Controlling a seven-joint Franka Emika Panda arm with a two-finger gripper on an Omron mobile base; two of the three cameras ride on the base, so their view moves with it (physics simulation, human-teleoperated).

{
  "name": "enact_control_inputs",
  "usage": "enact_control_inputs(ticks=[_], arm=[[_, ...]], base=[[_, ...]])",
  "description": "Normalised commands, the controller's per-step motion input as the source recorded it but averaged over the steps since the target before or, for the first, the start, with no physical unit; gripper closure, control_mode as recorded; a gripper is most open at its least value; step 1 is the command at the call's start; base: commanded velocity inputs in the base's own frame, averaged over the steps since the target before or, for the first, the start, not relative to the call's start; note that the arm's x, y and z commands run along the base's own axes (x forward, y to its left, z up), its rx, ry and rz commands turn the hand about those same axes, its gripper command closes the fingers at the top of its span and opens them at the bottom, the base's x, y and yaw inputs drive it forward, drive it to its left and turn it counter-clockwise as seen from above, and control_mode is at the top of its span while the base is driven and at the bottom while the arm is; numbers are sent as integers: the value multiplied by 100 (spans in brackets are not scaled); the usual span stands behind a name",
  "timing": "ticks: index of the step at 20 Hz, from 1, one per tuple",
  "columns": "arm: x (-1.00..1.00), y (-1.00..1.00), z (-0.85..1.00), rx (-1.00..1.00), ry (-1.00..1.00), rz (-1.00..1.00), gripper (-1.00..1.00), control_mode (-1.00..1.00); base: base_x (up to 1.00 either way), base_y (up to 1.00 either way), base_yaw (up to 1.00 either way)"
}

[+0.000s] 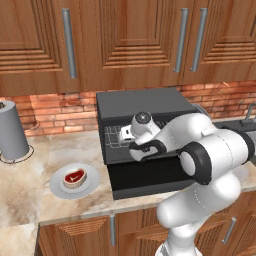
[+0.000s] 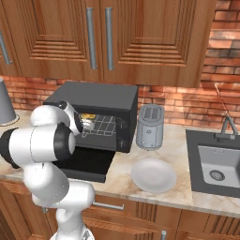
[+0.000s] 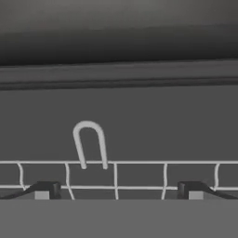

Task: Open the toaster oven door. Place the bread on the top rack in the toaster oven and place the steak on the bottom rack.

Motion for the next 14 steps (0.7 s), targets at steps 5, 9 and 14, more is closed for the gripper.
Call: enact_control_inputs(ticks=[5,9,14], arm=[[-29,3,0,0,0,0,-100,-100],[3,0,-13,0,0,0,-100,-100],[17,3,-42,0,0,2,-100,-100]], base=[[0,0,0],[0,0,0],[0,0,0]])
